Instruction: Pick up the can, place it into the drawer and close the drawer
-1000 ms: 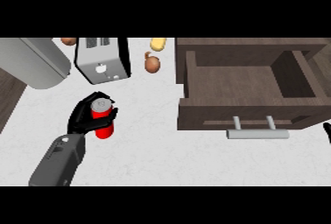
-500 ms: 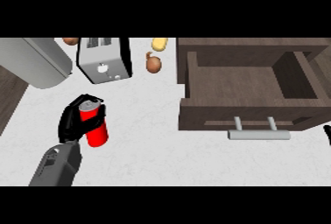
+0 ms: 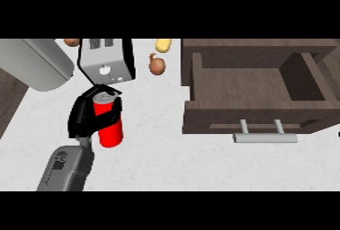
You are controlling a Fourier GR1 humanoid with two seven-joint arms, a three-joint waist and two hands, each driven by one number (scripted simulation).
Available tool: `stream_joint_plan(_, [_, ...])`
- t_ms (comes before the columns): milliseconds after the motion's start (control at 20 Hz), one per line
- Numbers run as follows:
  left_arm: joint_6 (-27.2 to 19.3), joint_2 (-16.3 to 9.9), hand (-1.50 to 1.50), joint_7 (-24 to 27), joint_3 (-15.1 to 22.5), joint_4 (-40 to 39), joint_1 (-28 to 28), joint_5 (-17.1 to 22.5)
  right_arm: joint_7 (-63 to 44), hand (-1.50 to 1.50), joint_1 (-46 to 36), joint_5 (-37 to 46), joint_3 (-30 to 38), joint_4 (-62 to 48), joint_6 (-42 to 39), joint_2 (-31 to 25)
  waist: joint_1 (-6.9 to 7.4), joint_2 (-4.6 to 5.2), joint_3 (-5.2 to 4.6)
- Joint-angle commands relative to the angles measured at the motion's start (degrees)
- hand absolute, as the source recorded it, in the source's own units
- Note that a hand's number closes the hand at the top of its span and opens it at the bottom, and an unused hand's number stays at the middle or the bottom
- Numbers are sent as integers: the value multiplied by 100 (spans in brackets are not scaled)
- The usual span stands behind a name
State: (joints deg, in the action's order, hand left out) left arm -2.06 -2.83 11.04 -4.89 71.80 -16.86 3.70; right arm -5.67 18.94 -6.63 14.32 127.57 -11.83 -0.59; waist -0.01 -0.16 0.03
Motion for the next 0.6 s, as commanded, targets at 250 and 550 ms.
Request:
stream_joint_plan(250, [-700, 277, 150, -1334, 588, 710, -986, -330, 19, -150, -12, 153, -139, 82, 98, 53, -37, 10, -2])
stream_joint_plan(550, [-1762, 282, 150, -2142, 1681, 744, -1894, -320, -109, -150, -404, -158, 249, -236, -6, -122, -72, 13, -1])
